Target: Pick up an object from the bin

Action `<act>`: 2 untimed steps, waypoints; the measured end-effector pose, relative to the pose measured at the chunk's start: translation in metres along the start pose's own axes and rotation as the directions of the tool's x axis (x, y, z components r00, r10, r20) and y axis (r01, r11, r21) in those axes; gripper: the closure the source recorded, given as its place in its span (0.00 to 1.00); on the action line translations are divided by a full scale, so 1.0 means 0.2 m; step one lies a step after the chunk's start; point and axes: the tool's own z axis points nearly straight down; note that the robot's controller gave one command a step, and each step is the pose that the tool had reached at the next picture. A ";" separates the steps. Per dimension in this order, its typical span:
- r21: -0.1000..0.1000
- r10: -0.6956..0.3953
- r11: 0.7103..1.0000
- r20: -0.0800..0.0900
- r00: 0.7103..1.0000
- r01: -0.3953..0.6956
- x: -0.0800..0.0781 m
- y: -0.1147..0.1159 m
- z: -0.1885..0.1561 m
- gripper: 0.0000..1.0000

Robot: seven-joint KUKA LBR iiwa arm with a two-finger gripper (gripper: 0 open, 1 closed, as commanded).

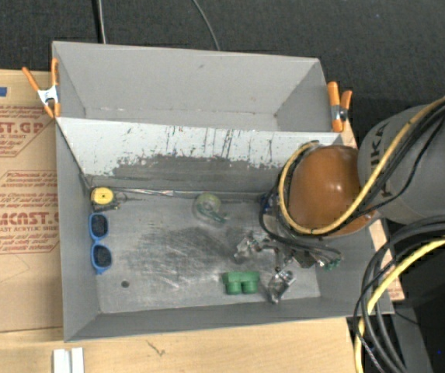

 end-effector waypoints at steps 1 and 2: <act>0.002 -0.097 0.995 0.001 0.995 0.097 -0.16 0.24 0.00 0.00; 0.001 -0.095 0.995 0.001 0.995 0.095 -0.16 0.24 -0.01 1.00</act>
Offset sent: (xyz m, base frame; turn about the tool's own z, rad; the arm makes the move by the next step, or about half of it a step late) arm -0.0043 0.0564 -0.0019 -0.0952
